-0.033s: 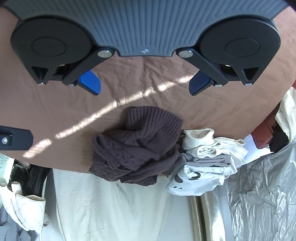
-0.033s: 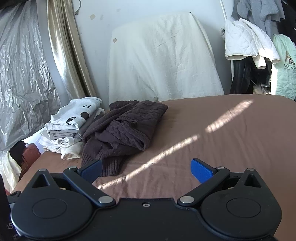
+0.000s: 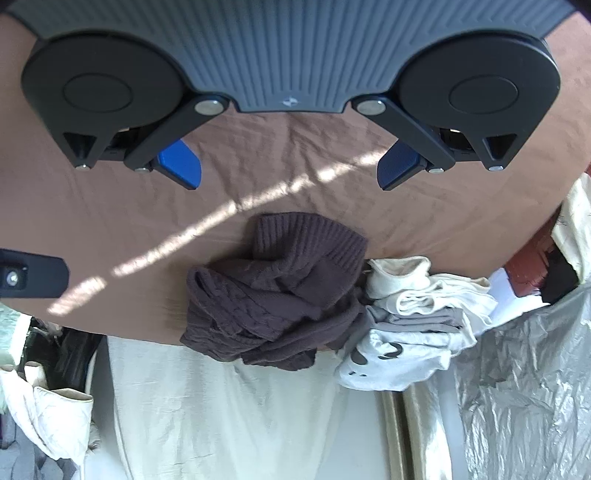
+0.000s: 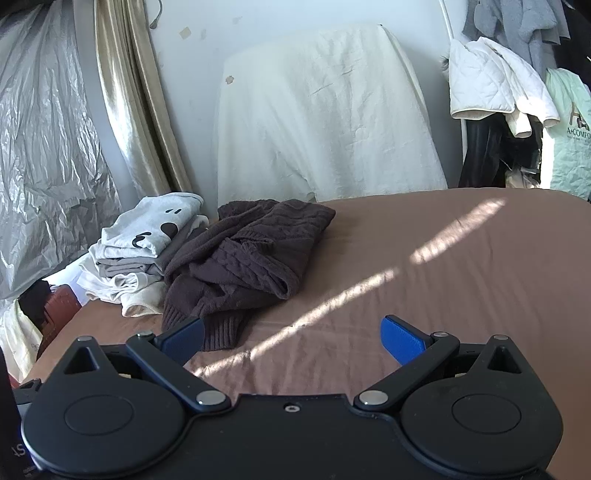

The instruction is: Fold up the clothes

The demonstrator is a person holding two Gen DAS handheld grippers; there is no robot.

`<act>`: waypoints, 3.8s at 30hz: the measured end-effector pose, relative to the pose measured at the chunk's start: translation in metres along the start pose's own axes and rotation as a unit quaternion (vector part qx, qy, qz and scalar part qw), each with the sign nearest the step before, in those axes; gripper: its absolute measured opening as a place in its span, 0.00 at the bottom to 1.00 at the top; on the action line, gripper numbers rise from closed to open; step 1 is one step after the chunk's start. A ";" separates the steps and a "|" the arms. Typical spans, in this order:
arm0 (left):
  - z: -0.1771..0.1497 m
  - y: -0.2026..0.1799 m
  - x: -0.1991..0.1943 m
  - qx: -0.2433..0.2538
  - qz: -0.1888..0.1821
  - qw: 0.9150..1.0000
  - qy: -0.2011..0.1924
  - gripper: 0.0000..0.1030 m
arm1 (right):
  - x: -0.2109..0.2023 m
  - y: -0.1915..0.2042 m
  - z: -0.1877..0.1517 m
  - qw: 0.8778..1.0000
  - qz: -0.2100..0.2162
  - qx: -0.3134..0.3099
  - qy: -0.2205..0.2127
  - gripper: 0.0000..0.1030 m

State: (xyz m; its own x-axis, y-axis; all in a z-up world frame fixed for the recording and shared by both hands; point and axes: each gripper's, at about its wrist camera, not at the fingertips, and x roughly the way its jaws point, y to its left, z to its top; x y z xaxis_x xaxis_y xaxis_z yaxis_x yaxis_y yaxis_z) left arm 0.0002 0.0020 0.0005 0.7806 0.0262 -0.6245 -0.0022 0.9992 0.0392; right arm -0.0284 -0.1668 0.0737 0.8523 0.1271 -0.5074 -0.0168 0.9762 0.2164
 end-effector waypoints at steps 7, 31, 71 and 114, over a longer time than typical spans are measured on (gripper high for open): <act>-0.001 0.004 0.002 -0.004 -0.005 1.000 0.006 1.00 | 0.001 -0.003 -0.001 1.000 0.004 0.006 0.003 1.00; -0.003 0.020 0.010 -0.019 -0.011 1.000 0.018 1.00 | 0.004 0.001 -0.003 1.000 0.003 0.012 0.013 1.00; -0.010 0.026 0.026 -0.048 -0.031 0.998 0.032 0.99 | 0.015 -0.011 -0.006 0.998 0.006 0.037 0.047 1.00; 0.027 0.134 0.254 -0.392 -0.277 0.877 0.035 0.00 | 0.315 -0.020 0.093 0.966 0.209 0.143 0.058 0.29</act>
State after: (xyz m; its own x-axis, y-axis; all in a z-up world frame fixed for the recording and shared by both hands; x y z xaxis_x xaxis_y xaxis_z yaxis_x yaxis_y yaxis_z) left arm 0.2155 0.1421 -0.1319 0.7567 -0.4956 -0.4263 -0.0850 0.5720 -0.8158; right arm 0.2889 -0.1622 -0.0132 0.7372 0.5346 -0.4132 -0.1876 0.7494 0.6350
